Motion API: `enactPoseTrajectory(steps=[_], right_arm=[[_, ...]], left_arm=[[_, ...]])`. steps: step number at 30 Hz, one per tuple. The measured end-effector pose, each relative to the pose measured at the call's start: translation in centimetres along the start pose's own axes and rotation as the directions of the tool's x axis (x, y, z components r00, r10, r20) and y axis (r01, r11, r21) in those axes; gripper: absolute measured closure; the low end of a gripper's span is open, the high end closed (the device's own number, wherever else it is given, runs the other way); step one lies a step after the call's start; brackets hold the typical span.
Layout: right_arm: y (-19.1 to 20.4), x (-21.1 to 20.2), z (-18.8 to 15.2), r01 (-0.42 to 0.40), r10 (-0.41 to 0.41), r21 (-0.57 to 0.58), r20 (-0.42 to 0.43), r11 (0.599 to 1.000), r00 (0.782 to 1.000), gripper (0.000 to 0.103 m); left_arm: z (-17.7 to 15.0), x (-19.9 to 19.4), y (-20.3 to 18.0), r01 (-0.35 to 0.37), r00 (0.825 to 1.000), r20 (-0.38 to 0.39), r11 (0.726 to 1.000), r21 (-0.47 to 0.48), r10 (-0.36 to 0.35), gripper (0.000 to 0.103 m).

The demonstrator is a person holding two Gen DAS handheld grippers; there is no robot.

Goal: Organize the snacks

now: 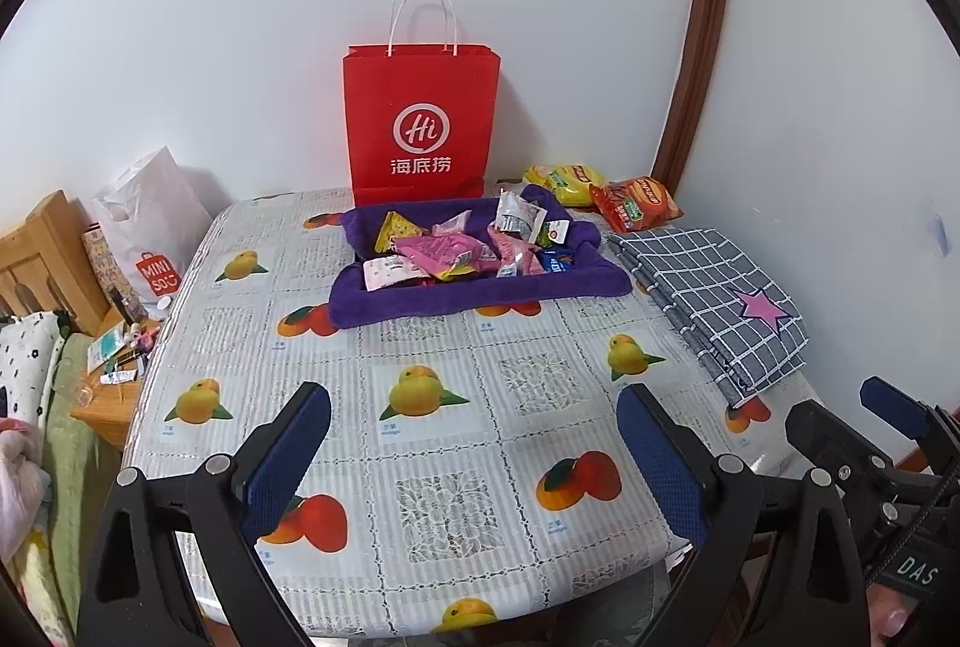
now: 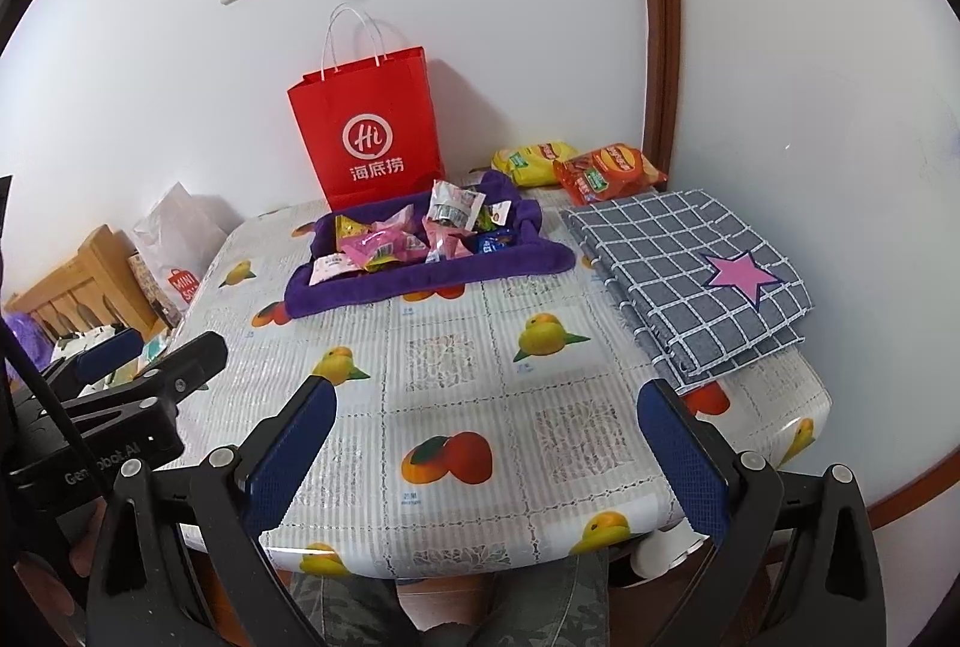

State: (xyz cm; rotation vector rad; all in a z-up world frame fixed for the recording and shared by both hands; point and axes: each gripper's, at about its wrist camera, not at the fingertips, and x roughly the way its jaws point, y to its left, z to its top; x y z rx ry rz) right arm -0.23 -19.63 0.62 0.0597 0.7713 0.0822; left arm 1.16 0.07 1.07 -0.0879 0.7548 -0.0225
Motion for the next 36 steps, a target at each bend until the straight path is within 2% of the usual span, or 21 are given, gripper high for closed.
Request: enactPoseTrajectory(steps=[36], right_arm=[[0.1, -0.1, -0.27, -0.031, 0.031, -0.001, 0.002, 1.0, 1.0, 0.003]], left_arm=[[-0.11, -0.29, 0.01, 0.02, 1.0, 0.01, 1.0, 0.009, -0.02, 0.006]])
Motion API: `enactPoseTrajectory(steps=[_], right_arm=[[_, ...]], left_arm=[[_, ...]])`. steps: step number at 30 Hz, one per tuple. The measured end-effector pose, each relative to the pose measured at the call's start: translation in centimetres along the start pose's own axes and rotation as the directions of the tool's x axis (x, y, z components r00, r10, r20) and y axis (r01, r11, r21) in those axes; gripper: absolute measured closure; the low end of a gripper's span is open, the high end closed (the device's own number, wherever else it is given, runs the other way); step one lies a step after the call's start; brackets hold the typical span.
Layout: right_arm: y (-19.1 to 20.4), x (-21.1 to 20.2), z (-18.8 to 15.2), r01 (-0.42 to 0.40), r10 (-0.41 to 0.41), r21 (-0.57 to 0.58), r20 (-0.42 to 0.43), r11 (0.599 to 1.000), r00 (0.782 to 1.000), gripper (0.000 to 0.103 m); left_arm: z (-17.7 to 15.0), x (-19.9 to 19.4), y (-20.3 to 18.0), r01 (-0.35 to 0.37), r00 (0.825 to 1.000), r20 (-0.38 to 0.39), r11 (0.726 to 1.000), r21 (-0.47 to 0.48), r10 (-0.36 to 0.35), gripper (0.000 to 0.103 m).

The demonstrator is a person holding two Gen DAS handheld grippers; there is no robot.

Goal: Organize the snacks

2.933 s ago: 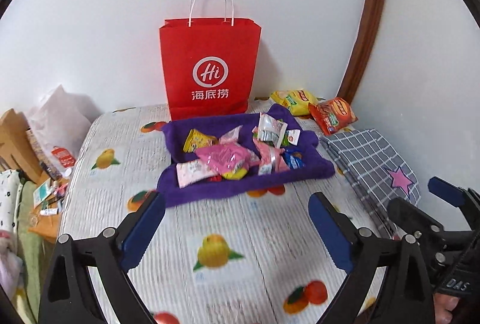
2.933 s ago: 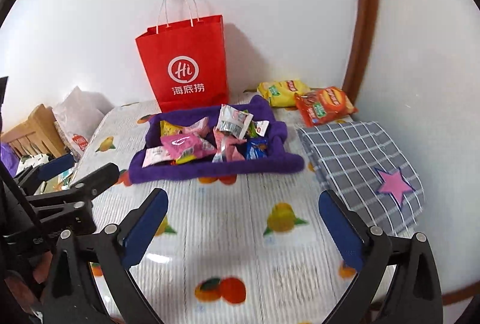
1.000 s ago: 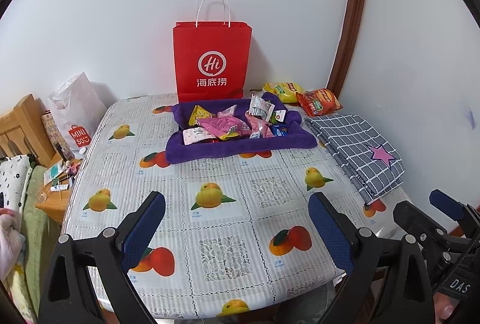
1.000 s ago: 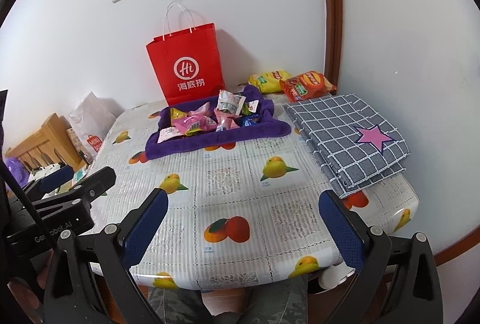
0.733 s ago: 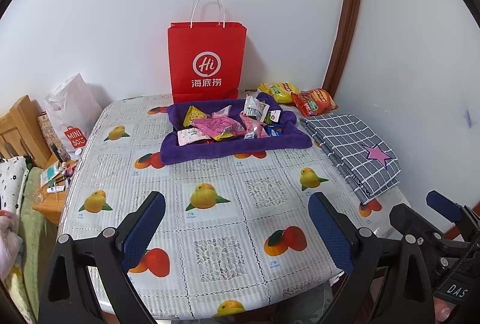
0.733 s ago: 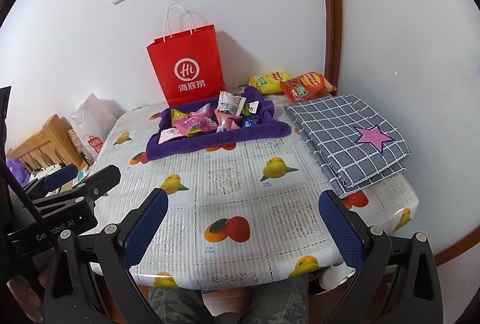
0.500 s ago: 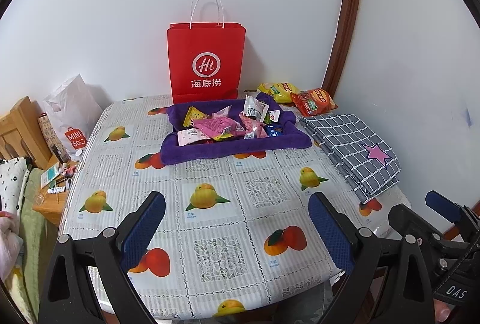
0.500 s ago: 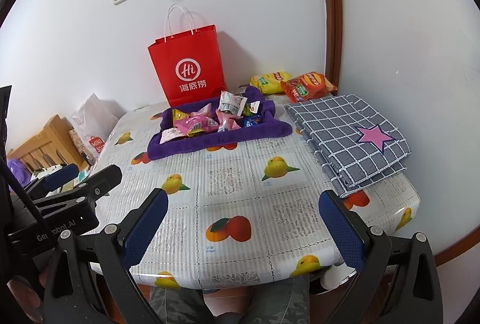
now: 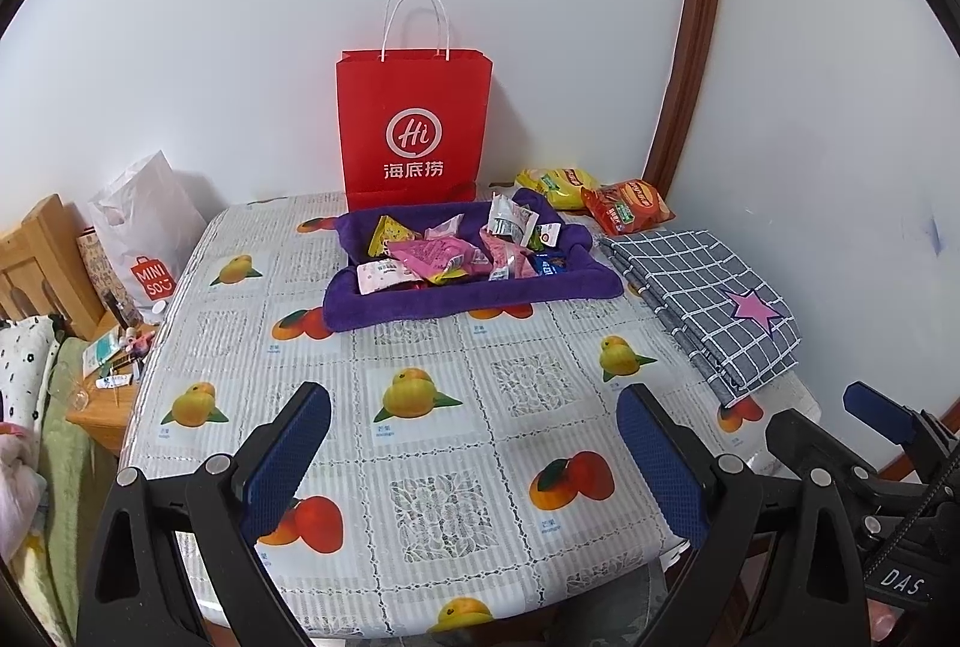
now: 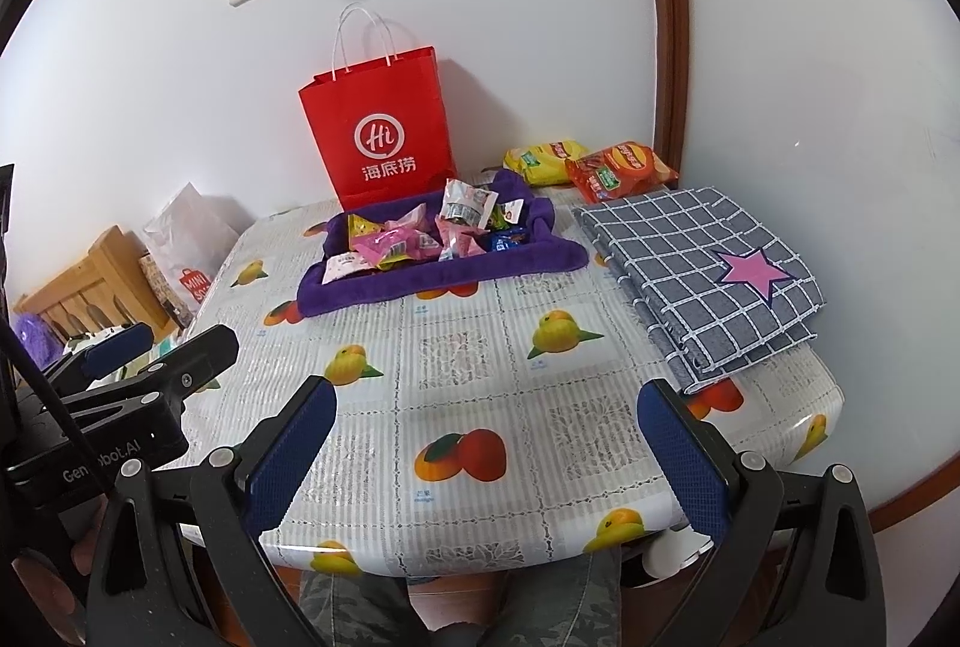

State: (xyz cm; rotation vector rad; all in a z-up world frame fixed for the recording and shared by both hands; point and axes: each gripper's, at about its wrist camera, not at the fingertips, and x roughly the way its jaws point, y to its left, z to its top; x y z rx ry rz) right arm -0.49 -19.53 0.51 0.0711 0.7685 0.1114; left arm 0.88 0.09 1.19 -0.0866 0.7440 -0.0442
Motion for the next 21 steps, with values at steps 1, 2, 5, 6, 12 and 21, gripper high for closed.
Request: enactPoseTrajectory(steps=[1, 2, 5, 6, 12, 21], right_arm=[[0.04, 0.06, -0.01, 0.0, 0.0, -0.002, -0.001, 1.0, 1.0, 0.003], [0.11, 0.12, -0.03, 0.001, -0.001, -0.004, -0.002, 1.0, 1.0, 0.003], [0.22, 0.19, -0.12, 0.002, -0.002, -0.004, -0.003, 1.0, 1.0, 0.003], [0.21, 0.15, -0.16, 0.0, 0.0, -0.004, -0.003, 1.0, 1.0, 0.003], [0.32, 0.09, -0.29, -0.001, 0.001, -0.006, 0.003, 1.0, 1.0, 0.003], [0.82, -0.18, 0.05, -0.012, 0.012, -0.022, 0.027, 1.0, 1.0, 0.003]], left_arm=[[-0.02, -0.01, -0.02, 0.001, 1.0, -0.001, 1.0, -0.001, -0.001, 0.006], [0.0, -0.02, 0.01, 0.004, 1.0, -0.001, 1.0, -0.001, -0.004, 0.006], [0.0, -0.02, 0.09, 0.004, 1.0, -0.004, 1.0, -0.001, -0.004, 0.006], [0.0, -0.03, 0.11, 0.005, 1.0, -0.003, 1.0, 0.0, -0.005, 0.006], [-0.04, -0.03, 0.21, 0.013, 1.0, 0.002, 1.0, -0.005, -0.013, 0.006], [0.3, -0.04, 0.43, 0.01, 1.0, 0.017, 1.0, -0.004, -0.01, 0.006]])
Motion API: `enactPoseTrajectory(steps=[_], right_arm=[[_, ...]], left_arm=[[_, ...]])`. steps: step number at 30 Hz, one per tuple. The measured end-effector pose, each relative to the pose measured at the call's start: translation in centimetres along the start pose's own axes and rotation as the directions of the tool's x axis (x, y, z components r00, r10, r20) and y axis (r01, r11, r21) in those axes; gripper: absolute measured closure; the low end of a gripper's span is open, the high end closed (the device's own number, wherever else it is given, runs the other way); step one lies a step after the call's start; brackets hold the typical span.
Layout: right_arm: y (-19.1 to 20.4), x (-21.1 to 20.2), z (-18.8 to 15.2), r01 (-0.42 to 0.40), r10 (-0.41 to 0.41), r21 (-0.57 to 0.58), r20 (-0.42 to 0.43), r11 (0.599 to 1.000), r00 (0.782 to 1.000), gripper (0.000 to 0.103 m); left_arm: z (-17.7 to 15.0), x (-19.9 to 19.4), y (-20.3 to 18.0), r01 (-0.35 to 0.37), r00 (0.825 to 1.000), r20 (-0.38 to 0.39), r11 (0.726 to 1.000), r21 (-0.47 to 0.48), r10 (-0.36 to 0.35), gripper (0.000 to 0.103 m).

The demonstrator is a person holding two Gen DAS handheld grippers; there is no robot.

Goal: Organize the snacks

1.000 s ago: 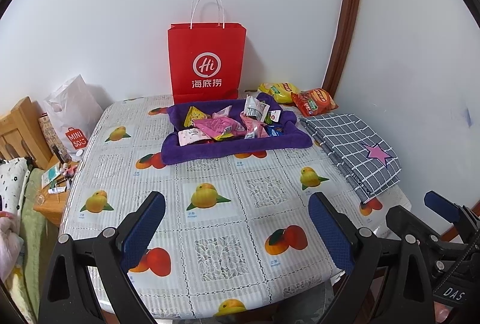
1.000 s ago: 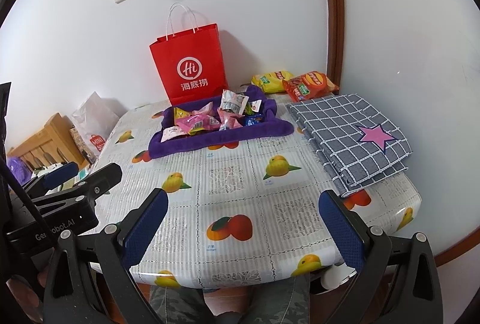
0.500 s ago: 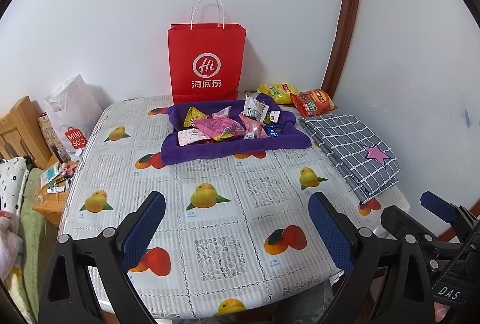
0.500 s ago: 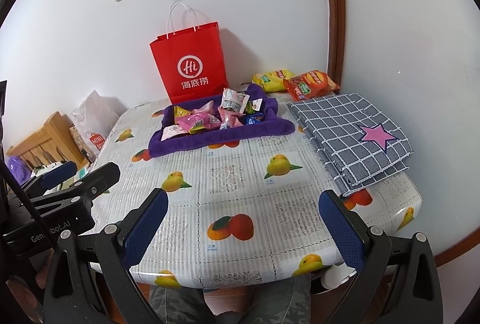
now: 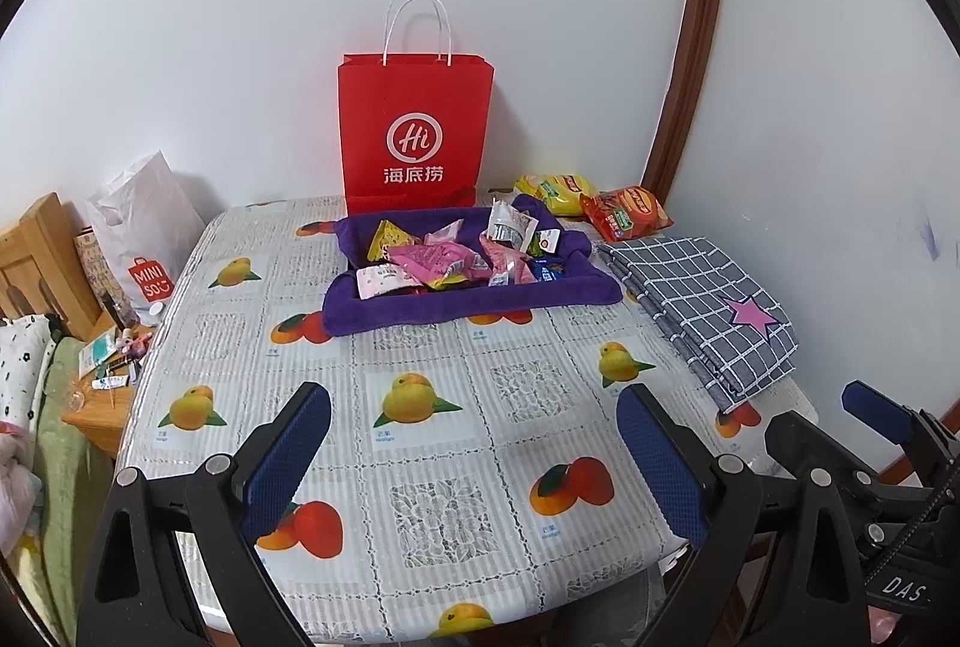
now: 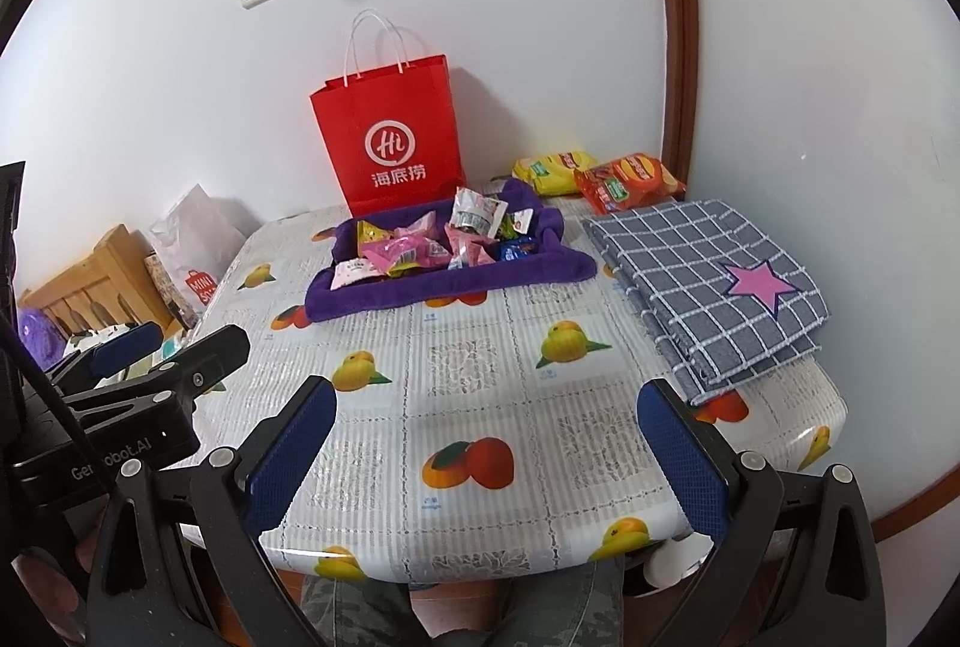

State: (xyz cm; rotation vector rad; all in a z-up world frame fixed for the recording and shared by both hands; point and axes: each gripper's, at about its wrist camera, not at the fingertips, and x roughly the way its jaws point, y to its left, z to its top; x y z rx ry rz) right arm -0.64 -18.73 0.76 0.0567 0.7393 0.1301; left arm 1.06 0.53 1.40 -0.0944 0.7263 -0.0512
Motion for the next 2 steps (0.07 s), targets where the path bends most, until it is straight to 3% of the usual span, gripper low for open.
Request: enactPoseTrajectory(steps=[2], right_arm=[[0.28, 0.26, 0.21, -0.005, 0.005, -0.008, 0.006, 1.0, 1.0, 0.003]], left_arm=[[0.09, 0.17, 0.1, -0.006, 1.0, 0.004, 1.0, 0.003, 0.006, 0.006]])
